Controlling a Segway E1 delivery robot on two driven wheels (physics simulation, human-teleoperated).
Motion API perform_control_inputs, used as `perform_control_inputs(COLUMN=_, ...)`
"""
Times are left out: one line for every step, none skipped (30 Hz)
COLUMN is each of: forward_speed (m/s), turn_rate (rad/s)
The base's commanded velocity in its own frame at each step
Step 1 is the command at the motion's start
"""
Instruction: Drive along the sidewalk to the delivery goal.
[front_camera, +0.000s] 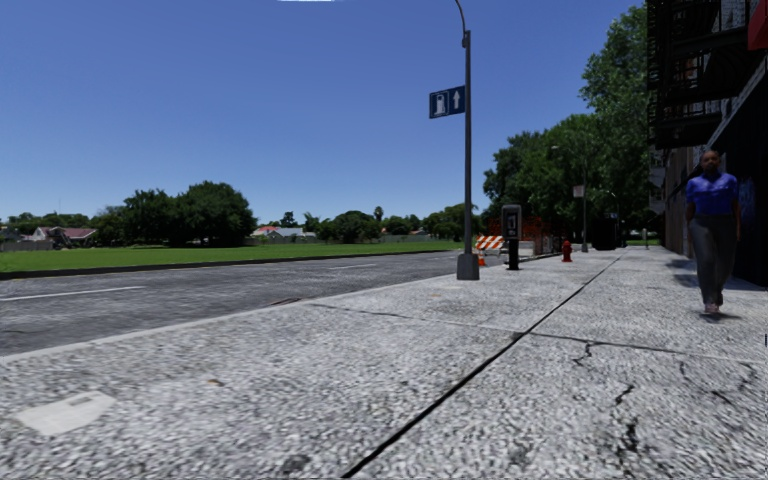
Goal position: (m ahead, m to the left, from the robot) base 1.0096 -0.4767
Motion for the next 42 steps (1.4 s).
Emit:
perform_control_inputs(forward_speed=1.4, turn_rate=0.53)
perform_control_inputs(forward_speed=1.4, turn_rate=0.52)
perform_control_inputs(forward_speed=1.4, turn_rate=0.48)
perform_control_inputs(forward_speed=1.4, turn_rate=0.48)
perform_control_inputs(forward_speed=1.4, turn_rate=0.39)
perform_control_inputs(forward_speed=1.4, turn_rate=0.19)
perform_control_inputs(forward_speed=1.4, turn_rate=0.19)
perform_control_inputs(forward_speed=1.4, turn_rate=0.0)
perform_control_inputs(forward_speed=1.4, turn_rate=0.0)
perform_control_inputs(forward_speed=1.4, turn_rate=0.0)
perform_control_inputs(forward_speed=1.4, turn_rate=0.0)
perform_control_inputs(forward_speed=1.4, turn_rate=0.0)
perform_control_inputs(forward_speed=1.4, turn_rate=0.0)
perform_control_inputs(forward_speed=1.37, turn_rate=0.0)
perform_control_inputs(forward_speed=1.37, turn_rate=0.0)
perform_control_inputs(forward_speed=1.29, turn_rate=0.0)
perform_control_inputs(forward_speed=1.14, turn_rate=-0.3)
perform_control_inputs(forward_speed=1.0, turn_rate=-0.42)
perform_control_inputs(forward_speed=1.0, turn_rate=-0.42)
perform_control_inputs(forward_speed=0.92, turn_rate=-0.46)
perform_control_inputs(forward_speed=0.89, turn_rate=-0.47)
perform_control_inputs(forward_speed=0.88, turn_rate=-0.47)
perform_control_inputs(forward_speed=0.88, turn_rate=-0.47)
perform_control_inputs(forward_speed=0.88, turn_rate=-0.47)
perform_control_inputs(forward_speed=0.88, turn_rate=-0.51)
perform_control_inputs(forward_speed=0.88, turn_rate=-0.64)
perform_control_inputs(forward_speed=0.88, turn_rate=-0.64)
perform_control_inputs(forward_speed=0.87, turn_rate=-0.77)
perform_control_inputs(forward_speed=0.87, turn_rate=-0.82)
perform_control_inputs(forward_speed=0.87, turn_rate=-0.82)
perform_control_inputs(forward_speed=0.85, turn_rate=-0.83)
perform_control_inputs(forward_speed=0.84, turn_rate=-0.83)
perform_control_inputs(forward_speed=0.83, turn_rate=-0.83)
perform_control_inputs(forward_speed=0.83, turn_rate=-0.83)
perform_control_inputs(forward_speed=0.83, turn_rate=-0.83)
perform_control_inputs(forward_speed=0.83, turn_rate=-0.83)
perform_control_inputs(forward_speed=0.83, turn_rate=-0.72)
perform_control_inputs(forward_speed=0.83, turn_rate=-0.72)
perform_control_inputs(forward_speed=0.83, turn_rate=-0.57)
perform_control_inputs(forward_speed=0.81, turn_rate=-0.05)
perform_control_inputs(forward_speed=0.81, turn_rate=-0.05)
perform_control_inputs(forward_speed=0.55, turn_rate=0.0)
